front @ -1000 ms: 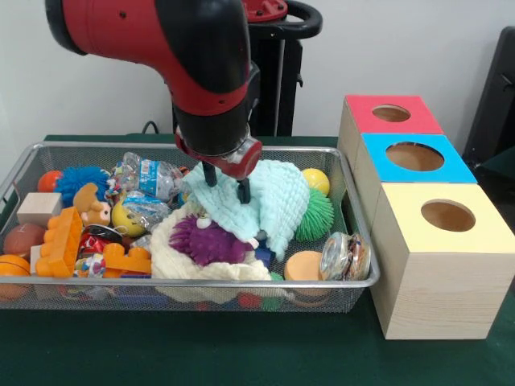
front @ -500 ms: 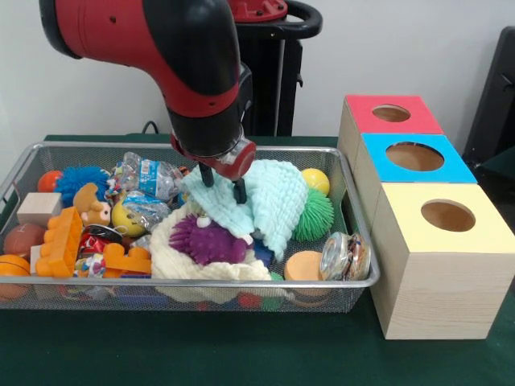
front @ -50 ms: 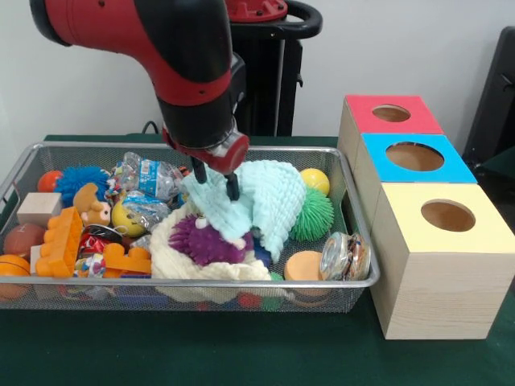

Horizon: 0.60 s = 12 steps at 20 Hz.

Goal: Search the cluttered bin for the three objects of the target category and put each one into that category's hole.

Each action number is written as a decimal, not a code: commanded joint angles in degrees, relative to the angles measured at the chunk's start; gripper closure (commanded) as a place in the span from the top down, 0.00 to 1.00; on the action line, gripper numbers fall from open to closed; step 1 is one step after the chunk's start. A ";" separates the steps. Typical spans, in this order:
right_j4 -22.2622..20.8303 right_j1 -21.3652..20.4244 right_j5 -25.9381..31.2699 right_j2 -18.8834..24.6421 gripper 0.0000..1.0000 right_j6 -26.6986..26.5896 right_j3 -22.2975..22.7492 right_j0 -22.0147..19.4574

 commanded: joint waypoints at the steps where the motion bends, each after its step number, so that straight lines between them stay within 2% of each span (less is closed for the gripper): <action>1: -1.85 -7.81 14.37 2.90 1.00 -7.54 0.71 -5.30; 8: -1.60 -9.97 21.11 3.70 1.00 -6.24 -1.34 -8.04; 11: -1.71 -9.20 19.59 4.45 1.00 -6.04 -0.40 -8.68; 12: -1.47 -9.57 17.53 4.54 1.00 -5.75 1.81 -8.53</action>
